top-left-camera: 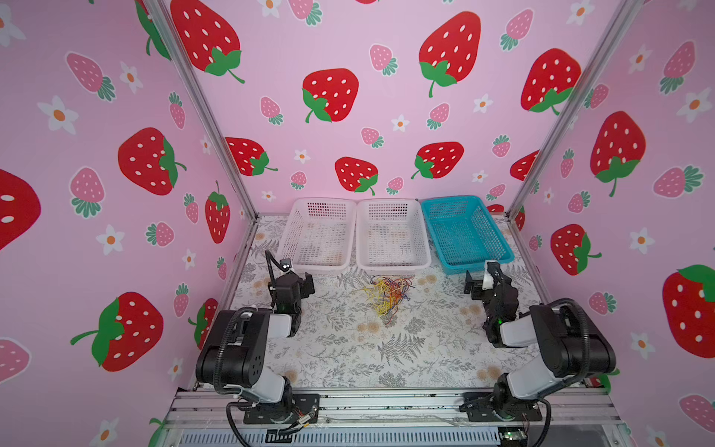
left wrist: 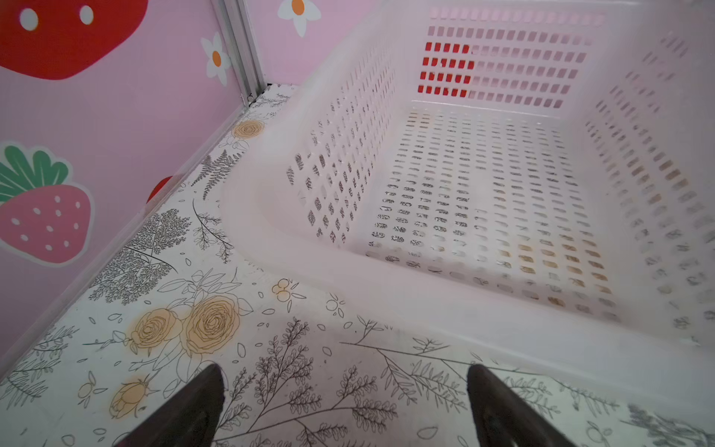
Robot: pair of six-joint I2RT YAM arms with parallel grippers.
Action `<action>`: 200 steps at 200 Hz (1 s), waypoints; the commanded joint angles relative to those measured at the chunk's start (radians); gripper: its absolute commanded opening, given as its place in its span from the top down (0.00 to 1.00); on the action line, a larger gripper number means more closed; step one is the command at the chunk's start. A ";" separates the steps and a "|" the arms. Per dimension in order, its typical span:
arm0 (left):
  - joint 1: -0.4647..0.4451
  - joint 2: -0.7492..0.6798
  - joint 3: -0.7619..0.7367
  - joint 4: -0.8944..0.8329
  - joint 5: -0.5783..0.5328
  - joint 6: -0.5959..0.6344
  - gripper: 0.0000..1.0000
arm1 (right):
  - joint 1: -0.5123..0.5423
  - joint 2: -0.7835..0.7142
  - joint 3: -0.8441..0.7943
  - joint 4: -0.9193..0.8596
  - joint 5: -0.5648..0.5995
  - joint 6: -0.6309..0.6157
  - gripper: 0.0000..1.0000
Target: Untangle the cables
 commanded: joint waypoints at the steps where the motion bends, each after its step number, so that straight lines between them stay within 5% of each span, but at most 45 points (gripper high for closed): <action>1: 0.005 0.000 0.027 0.004 0.005 0.002 0.01 | 0.001 -0.011 0.012 0.013 -0.002 -0.008 0.01; 152: 0.005 -0.025 0.027 -0.011 0.020 0.010 0.01 | 0.008 -0.020 0.005 0.033 0.017 -0.005 0.01; 172: 0.001 -0.110 0.071 -0.174 0.010 0.010 0.01 | 0.061 -0.161 0.024 -0.128 0.119 -0.028 0.01; 200: -0.017 -0.230 0.104 -0.338 0.013 -0.017 0.01 | 0.080 -0.365 0.041 -0.296 0.104 0.038 0.01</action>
